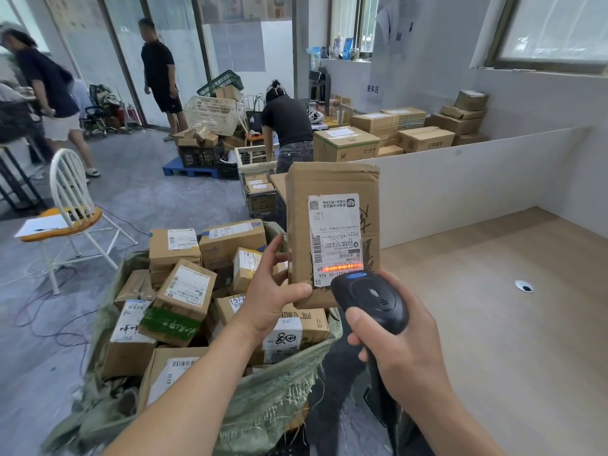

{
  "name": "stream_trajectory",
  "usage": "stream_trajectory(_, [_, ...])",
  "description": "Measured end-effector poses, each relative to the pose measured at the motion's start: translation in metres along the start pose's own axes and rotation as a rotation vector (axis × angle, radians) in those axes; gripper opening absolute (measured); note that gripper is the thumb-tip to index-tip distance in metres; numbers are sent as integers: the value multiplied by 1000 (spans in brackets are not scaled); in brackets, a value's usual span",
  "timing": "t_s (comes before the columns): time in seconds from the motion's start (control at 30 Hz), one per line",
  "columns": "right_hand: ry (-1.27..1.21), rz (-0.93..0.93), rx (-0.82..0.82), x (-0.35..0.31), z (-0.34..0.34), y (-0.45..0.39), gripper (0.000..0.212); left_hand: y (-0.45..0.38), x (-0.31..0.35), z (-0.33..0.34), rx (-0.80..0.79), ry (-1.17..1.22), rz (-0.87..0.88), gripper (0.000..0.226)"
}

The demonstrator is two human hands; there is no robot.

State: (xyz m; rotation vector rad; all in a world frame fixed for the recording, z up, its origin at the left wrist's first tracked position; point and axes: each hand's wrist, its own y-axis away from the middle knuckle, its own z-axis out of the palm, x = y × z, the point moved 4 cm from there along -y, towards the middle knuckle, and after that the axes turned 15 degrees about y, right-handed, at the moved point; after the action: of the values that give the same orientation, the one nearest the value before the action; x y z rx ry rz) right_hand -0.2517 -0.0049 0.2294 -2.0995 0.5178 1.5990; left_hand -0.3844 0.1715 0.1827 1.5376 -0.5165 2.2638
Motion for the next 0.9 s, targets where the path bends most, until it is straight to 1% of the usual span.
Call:
stream_trajectory(0.17, [6,-1,-11,-1,1,3,79,-1,2,-9,30,-9,5,107])
stream_trajectory(0.3, [23,5,-9,2,-1,6,83,-2,3,-17,59,8,-3,113])
stream_trajectory(0.43, [34,9,-17,3,-1,11,82,-6,7,-22,92,48,-10,105])
stream_trajectory(0.57, [23,10,-22,0,-1,17,75,-7,10,-25,119,71,-15,113])
stream_trajectory(0.67, [23,7,-16,-1,-1,19,77,-7,11,-27,122,64,-18,115])
stream_trajectory(0.8, [22,8,-28,-1,-4,23,85,-5,17,-32,138,31,-19,108])
stream_trajectory(0.83, [18,14,-31,-1,-4,24,86,-5,23,-34,138,14,-16,103])
stream_trajectory(0.9, [1,30,-39,-1,-6,26,86,-8,42,-40,151,-49,-12,85])
